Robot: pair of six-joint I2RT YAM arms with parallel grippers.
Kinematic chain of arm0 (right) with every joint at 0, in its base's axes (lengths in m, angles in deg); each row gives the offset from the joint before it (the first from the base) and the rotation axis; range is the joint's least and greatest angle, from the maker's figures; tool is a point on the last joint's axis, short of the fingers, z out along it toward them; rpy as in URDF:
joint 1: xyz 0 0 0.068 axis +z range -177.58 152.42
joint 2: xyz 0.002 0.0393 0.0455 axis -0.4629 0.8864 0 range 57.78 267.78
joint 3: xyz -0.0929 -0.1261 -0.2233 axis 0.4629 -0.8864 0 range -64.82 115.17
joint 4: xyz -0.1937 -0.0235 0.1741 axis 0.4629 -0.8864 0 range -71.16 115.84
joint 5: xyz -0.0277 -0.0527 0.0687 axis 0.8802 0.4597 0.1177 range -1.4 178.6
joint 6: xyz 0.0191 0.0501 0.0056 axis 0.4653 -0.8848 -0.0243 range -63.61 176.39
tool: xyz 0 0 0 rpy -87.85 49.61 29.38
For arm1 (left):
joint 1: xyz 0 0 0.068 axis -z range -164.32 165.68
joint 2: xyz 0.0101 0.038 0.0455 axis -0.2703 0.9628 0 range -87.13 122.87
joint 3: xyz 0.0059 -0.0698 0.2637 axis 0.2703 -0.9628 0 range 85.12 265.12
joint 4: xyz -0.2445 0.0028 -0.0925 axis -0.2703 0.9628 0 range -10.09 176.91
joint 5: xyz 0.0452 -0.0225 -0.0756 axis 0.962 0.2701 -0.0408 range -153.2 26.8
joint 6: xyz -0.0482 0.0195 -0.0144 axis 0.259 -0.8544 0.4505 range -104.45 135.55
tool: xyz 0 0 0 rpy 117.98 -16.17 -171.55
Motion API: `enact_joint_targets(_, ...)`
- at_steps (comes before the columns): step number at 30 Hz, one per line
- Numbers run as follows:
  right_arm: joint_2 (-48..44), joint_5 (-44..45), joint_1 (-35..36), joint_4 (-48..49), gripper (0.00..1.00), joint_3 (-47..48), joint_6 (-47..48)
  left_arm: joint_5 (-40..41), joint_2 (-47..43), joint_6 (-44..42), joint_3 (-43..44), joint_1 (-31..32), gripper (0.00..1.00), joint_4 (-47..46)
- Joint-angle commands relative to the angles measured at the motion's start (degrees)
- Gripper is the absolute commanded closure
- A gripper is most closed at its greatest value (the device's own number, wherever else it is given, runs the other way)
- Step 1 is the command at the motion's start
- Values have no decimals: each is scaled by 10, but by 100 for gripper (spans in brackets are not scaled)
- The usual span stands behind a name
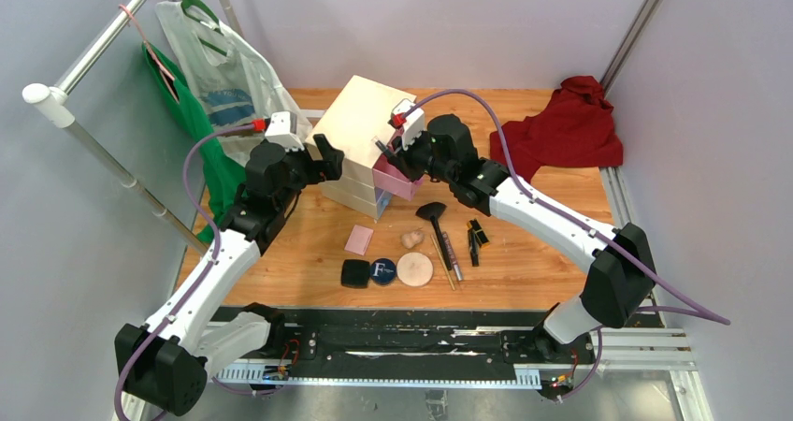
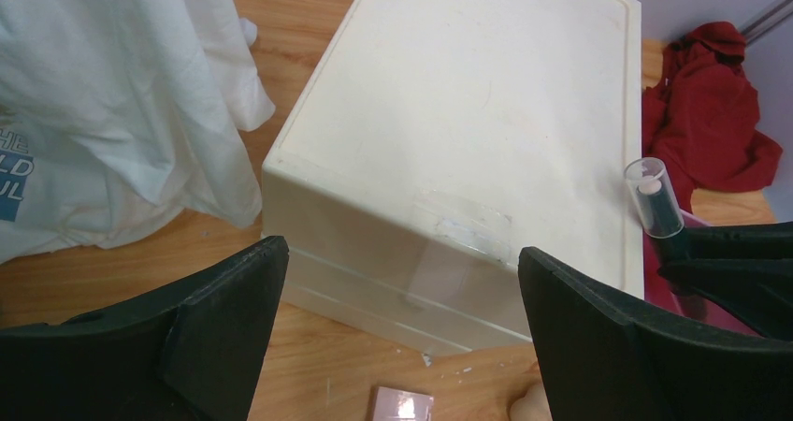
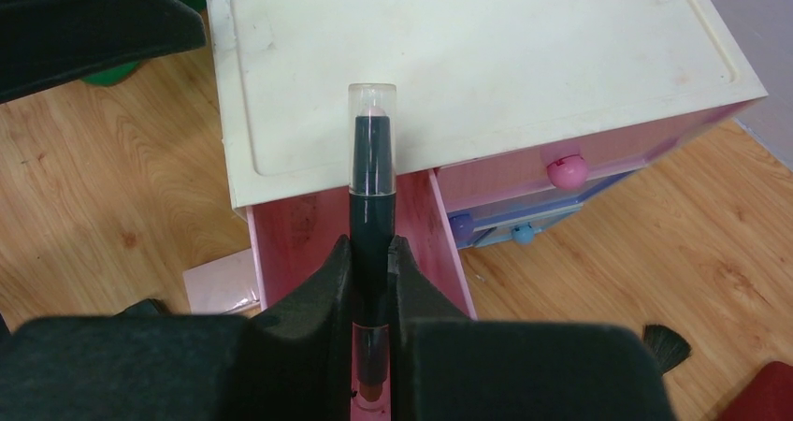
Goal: Organize the makeup
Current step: Place the makeup in the drawer.
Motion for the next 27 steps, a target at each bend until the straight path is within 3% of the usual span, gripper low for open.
enact_joint_targets(1,1,3,-10,-22,89,4,2,4,-3,-2,-8,0,2,-20)
enact_joint_targets(8,-3,5,-10,-23,81,-1,2,5,-5,-1,-11,0,2,-21)
enact_joint_targets(27,-17,10,-11,-26,71,-8,2,8,-11,-1,-7,0,2,-18)
